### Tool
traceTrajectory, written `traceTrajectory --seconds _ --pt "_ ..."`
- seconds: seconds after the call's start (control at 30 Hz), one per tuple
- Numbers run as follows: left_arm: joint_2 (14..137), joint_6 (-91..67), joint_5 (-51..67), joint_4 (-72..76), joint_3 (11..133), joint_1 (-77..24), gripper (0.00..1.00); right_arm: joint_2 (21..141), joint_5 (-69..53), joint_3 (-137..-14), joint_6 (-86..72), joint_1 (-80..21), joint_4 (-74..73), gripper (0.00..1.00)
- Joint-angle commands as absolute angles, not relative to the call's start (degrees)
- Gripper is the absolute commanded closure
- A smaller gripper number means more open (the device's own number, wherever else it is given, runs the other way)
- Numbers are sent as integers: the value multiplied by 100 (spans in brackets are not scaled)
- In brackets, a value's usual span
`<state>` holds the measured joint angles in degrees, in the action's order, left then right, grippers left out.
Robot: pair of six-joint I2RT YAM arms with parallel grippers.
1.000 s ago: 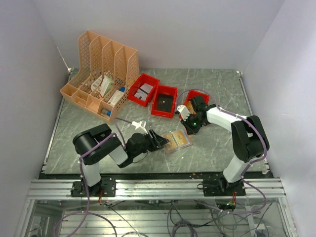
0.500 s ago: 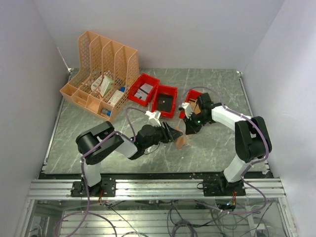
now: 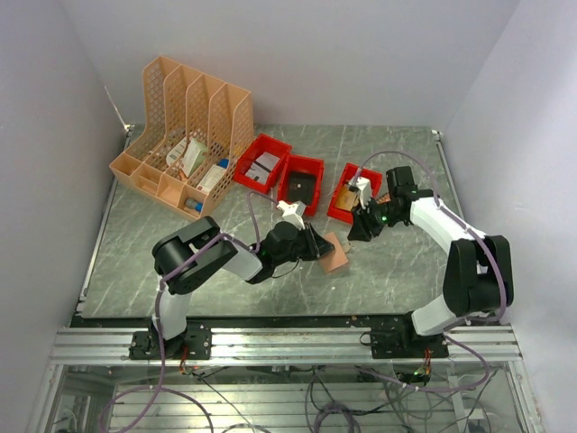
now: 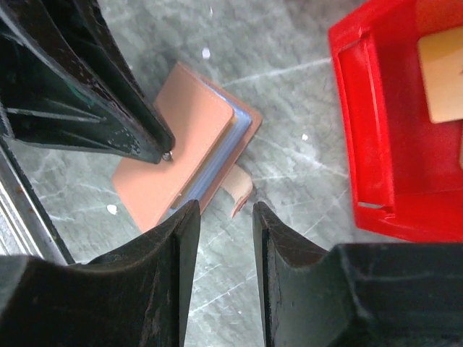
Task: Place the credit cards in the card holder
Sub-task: Close the card holder at the center of the board.
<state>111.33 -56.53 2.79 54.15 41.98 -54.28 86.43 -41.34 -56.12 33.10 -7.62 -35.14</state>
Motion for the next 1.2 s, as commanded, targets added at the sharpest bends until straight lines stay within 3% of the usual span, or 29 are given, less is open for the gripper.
traceTrajectory --seconds 0.0,0.2,0.37,0.87,1.1,1.17 --pt "11225 -5490 140 4709 4397 -5454 77 9037 -3954 -5584 3373 -754 -3757 64" --pt "11418 -5610 187 4633 4393 -5431 80 9203 -3741 -5590 3318 -756 -3749 67" --pt "11487 -5641 283 4686 4433 -5411 81 9390 -3731 -5659 3302 -808 -3795 76" --pt "11469 -5629 365 4686 4429 -5387 80 9402 -3582 -5678 3080 -874 -3516 82" --pt "11408 -5493 505 4476 4552 -5298 79 9453 -3596 -5713 3109 -879 -3562 100" --pt "11408 -5432 664 4363 4650 -5225 78 9469 -3591 -5792 3194 -888 -3619 100"
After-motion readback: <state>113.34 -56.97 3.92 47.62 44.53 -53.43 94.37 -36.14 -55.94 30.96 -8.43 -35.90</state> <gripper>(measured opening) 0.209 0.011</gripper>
